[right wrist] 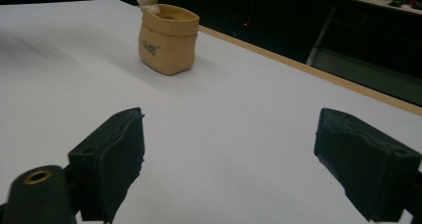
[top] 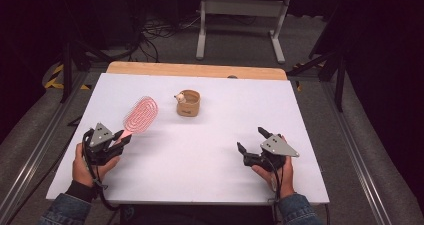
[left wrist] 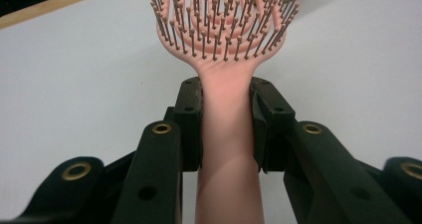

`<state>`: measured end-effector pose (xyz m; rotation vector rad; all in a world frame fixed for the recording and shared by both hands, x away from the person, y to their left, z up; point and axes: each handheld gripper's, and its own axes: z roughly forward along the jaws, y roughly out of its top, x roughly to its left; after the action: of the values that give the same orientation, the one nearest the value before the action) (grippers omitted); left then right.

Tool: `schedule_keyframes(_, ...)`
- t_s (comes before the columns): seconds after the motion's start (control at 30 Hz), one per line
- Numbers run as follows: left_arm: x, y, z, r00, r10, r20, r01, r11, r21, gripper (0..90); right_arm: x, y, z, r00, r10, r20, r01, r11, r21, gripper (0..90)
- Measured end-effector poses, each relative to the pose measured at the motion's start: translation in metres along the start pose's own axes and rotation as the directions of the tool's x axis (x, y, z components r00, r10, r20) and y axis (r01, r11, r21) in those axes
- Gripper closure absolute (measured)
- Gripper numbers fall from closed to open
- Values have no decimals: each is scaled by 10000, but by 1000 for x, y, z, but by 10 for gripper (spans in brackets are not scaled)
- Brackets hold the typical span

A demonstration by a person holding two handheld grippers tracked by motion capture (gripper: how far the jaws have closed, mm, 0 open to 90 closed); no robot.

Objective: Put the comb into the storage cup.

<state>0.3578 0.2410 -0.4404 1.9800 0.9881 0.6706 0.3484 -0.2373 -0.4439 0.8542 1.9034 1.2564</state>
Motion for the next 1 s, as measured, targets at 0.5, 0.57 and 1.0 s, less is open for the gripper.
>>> schedule_keyframes(0.5, -25, 10, 5, 9983, 460, 363, -428, 9954, -857, 694, 12, 19, 11, 9896, 778, -1209, -829, 9958, -377, 82)
schedule_keyframes(0.57, -28, 11, 6, 9980, 431, 453, -384, 9944, -989, 694, 13, 21, 15, 9863, 857, -1410, -916, 9952, -355, 79)
schedule_keyframes(1.0, -59, 23, 17, 9933, 816, 817, -670, 9836, -1675, 694, 40, 51, 47, 9526, 1395, -2703, -1446, 9895, 10, 84)
